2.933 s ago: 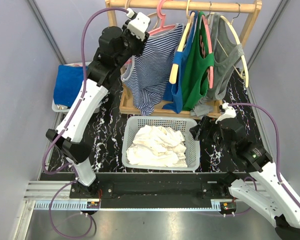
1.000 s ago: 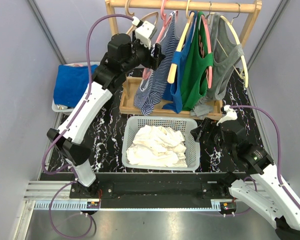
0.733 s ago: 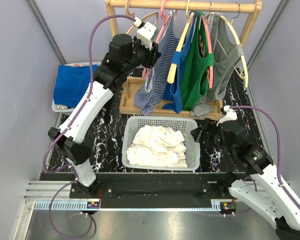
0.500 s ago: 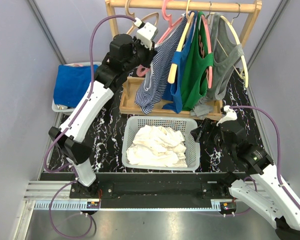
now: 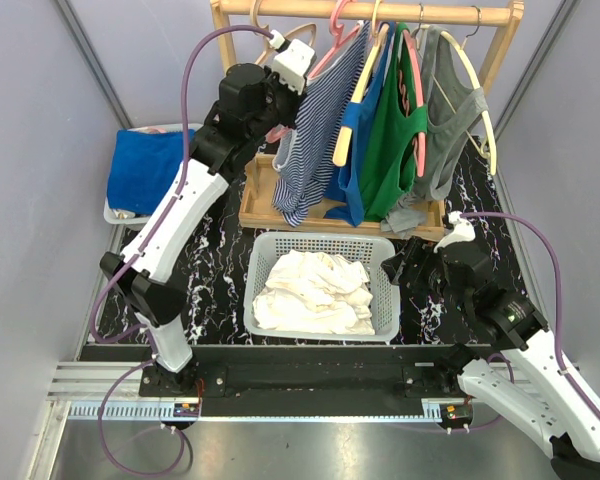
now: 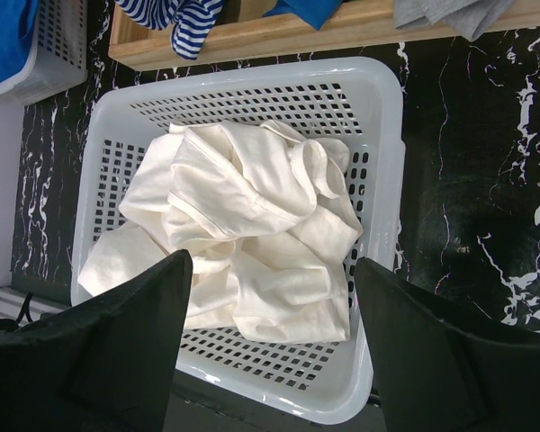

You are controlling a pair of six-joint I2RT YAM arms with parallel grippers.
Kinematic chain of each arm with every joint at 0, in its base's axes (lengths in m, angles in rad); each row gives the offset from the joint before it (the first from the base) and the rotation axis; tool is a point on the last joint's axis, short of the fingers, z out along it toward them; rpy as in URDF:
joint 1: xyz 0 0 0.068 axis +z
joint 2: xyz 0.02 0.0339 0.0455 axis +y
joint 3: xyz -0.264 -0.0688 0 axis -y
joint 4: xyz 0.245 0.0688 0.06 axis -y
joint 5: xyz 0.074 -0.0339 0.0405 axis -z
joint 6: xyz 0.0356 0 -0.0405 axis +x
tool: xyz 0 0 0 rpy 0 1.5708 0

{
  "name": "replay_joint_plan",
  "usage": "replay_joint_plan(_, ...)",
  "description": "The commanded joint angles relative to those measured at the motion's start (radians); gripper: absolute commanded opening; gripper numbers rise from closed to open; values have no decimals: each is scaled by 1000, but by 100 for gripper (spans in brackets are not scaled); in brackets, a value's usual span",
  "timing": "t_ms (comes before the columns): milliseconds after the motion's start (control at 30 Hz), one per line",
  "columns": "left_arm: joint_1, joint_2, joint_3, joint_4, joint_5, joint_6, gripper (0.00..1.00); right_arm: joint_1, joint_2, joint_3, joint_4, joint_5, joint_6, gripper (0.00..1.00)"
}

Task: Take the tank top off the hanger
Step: Pick up the hanger from the clothesline.

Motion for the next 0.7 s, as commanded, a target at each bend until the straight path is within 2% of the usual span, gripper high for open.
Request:
replay_joint_plan(0,-6,-94,60,168,-98,65,0,3,-11,-7,11,-7,10,82)
replay_joint_plan(333,-8,-207,-17,191,-116,8,0,3,-27,-6,11,-15,16,82)
replay_joint_plan(533,-8,-256,18,134,-86,-41,0,3,-24,1,7,-16,16,81)
replay_joint_plan(667,-11,-325,-26,99,-71,-65,0,3,-24,7,7,-16,15,81)
